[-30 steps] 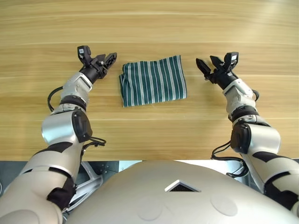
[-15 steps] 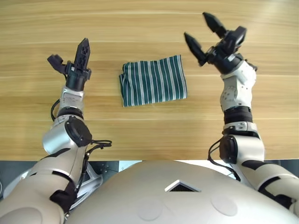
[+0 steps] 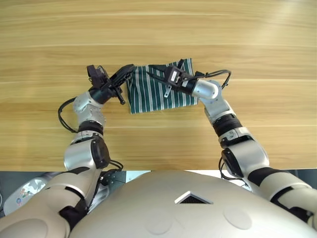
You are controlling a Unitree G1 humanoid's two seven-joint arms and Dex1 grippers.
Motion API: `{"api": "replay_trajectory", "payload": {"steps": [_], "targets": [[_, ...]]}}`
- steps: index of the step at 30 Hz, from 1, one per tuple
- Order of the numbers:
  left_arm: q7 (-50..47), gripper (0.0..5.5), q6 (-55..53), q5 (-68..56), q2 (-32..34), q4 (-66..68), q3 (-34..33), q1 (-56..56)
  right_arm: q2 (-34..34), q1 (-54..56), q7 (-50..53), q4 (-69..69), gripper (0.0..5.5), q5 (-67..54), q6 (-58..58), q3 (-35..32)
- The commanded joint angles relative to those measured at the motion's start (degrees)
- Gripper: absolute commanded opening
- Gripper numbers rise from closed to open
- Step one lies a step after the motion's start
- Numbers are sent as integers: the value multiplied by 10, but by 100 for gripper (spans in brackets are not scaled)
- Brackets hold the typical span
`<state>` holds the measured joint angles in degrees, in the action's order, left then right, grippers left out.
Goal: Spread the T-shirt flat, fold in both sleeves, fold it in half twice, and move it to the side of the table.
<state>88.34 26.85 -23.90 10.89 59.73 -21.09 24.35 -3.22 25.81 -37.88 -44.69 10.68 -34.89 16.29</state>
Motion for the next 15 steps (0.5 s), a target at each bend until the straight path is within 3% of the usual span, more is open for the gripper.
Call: {"api": "replay_trajectory", "payload": {"steps": [1, 8, 15], "targets": [[2, 0, 17, 9, -3, -48, 30, -14, 0, 24, 37, -39, 2, 35, -14, 21], [-105, 0, 161, 187, 82, -77, 150, -11, -14, 41, 124, -120, 2, 114, -14, 66], [-255, 0, 229, 371, 183, -62, 257, 51, -12, 40, 155, -166, 2, 133, -14, 82]]}}
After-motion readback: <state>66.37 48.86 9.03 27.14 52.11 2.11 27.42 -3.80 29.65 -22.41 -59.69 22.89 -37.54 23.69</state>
